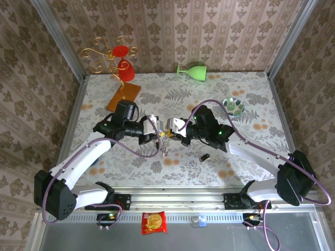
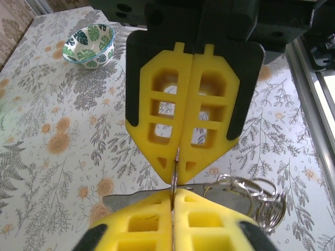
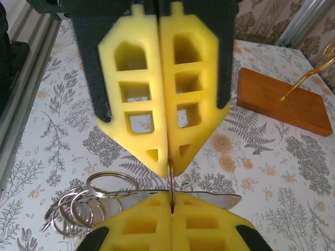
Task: Put the keys on the keyring
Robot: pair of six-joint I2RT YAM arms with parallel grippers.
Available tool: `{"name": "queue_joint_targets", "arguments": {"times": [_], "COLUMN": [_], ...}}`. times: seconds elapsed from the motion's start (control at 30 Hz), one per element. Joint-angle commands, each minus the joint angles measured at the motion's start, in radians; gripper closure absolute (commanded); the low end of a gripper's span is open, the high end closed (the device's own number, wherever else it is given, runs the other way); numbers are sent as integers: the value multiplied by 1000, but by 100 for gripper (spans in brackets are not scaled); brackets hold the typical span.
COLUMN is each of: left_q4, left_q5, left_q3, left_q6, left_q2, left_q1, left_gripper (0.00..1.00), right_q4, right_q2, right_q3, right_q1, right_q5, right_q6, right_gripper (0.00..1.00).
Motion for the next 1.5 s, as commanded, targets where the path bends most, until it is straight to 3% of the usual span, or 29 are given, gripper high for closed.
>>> {"name": "queue_joint_targets", "arguments": {"times": [0.0, 0.2, 0.4, 0.43, 0.47, 0.53, 0.6, 0.73, 0.87, 0.97, 1.13, 1.33, 1.47], "left_q4": [38, 37, 30, 34, 40, 49, 52, 58, -12, -85, -262, -459, -521], "left_q5": [8, 16, 26, 16, 0, -56, -151, -335, -544, -634, -623, -551, -476], "left_q3": [16, 10, 16, 14, 13, 14, 26, 67, 126, 190, 332, 479, 502], "left_q6": [-34, -24, -20, -28, -47, -102, -190, -515, -748, -921, -1253, -1551, -1705], "left_q2": [3, 9, 7, 4, -2, -13, -21, -16, 6, 32, 109, 198, 220], "left_q1": [-8, -8, -7, -6, -6, -6, -9, -39, -106, -153, -162, -163, -161], "left_gripper": [83, 82, 100, 100, 100, 100, 100, 100, 100, 100, 100, 100, 100], "right_q4": [48, 80, 83, 90, 94, 96, 98, 52, 44, 105, 418, 677, 821], "right_q2": [7, 12, 14, 9, 0, -30, -71, -162, -188, -161, -89, 11, 41], "right_q3": [21, 23, 23, 18, 11, -12, -40, -79, -88, -102, -193, -275, -310], "right_q1": [7, 7, 7, 4, -1, -28, -60, -71, -4, 68, 126, 134, 133], "right_q5": [-54, -75, -51, -21, 6, 32, 39, 22, -16, 13, 178, 383, 436], "right_q6": [25, 57, 64, 74, 84, 106, 136, 169, 222, 253, 333, 318, 294], "right_gripper": [100, 100, 100, 95, 83, 75, 74, 77, 81, 82, 89, 82, 79]}}
